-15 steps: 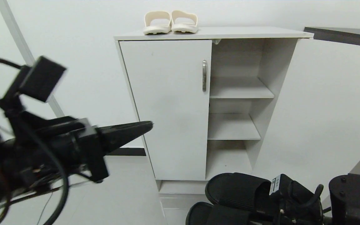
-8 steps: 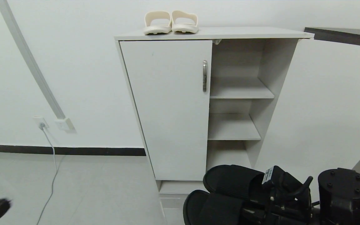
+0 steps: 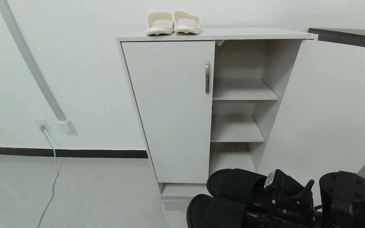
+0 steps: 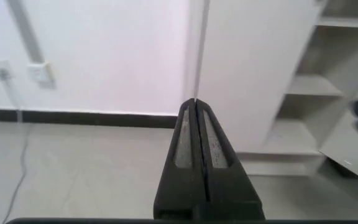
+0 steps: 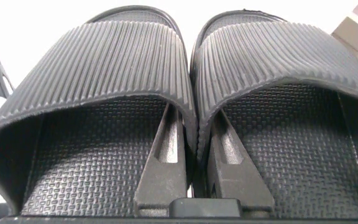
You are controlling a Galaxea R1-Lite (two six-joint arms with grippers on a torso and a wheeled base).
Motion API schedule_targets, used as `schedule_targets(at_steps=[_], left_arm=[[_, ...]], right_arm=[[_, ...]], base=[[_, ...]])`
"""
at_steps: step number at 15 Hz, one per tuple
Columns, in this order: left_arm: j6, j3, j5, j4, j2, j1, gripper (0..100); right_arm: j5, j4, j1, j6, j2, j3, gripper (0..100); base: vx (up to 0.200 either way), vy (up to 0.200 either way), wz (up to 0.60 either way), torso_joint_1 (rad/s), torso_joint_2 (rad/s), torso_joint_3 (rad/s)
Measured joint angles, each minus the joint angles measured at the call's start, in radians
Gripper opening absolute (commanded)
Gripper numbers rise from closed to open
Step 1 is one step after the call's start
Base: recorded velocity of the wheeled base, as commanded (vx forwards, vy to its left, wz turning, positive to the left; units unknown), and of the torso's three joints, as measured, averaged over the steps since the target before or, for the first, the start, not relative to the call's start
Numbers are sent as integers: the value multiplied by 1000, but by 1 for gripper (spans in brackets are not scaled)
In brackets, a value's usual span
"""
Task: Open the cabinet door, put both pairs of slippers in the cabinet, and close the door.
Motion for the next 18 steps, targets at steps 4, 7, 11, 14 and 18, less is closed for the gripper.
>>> schedule_targets(at_steps=[4,7,11,14,18], left_arm=[[-1,88,-8,-14,-35,132,0],[73,103,-167,24,-84,137,0],[78,106,-173,23,-107,131,0],[77,106,-172,23,-111,131,0],[74,106,-172,23,-112,131,0]], right_arm=[[0,0,0,-1,0,6,0],[-9,0,2,-1,2,7,0],[-223,-2,30,36,39,-35,0],[-426,-6,104,188,101,-133,0],[-630,-5,137,309,246,-304,0]], base=[[0,0,0,0,0,0],[0,0,0,0,0,0],[0,0,0,0,0,0],[0,0,0,0,0,0],[0,0,0,0,0,0]])
